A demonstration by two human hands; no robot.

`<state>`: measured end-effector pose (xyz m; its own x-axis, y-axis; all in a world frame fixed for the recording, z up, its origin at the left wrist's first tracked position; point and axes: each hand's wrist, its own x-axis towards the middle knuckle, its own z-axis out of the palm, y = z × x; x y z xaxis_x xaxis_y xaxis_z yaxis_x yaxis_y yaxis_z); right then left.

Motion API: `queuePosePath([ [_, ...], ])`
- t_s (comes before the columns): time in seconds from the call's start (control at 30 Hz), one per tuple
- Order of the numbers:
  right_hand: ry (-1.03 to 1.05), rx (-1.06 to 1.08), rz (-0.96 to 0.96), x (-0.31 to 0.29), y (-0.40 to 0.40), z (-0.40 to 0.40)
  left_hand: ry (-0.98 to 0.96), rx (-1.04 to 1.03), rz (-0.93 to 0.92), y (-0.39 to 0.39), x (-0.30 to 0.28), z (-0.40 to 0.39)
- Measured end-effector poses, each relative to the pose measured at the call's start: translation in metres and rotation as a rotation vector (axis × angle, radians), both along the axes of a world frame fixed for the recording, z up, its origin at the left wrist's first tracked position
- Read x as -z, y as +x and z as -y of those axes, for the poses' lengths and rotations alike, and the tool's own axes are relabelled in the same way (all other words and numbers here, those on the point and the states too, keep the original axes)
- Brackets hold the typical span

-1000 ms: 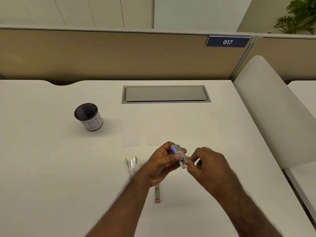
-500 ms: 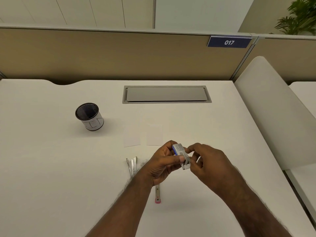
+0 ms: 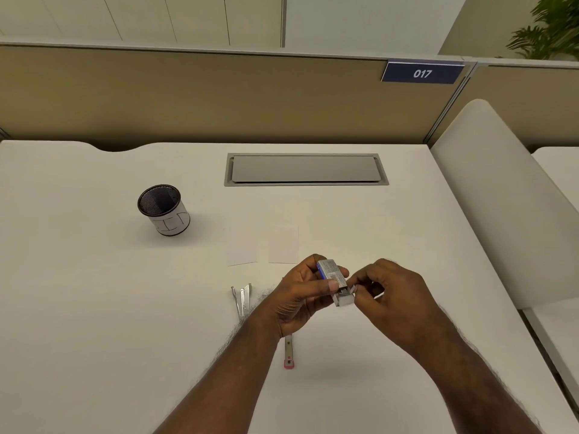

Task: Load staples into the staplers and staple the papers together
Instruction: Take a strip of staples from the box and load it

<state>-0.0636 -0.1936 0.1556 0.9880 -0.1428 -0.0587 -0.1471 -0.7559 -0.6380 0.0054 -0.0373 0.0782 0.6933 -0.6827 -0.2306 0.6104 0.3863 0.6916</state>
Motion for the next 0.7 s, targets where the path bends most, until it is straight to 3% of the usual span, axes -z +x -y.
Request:
queuePosePath([
  [0.37,0.272,0.037,0.102,0.006,-0.013,0.007,-0.079,-0.106,-0.069,0.004,0.005,-0.002],
  [0.7,0.044,-0.128,0.318,0.021,-0.021,-0.009,-0.098,-0.102,-0.087,0.001,0.001,0.001],
])
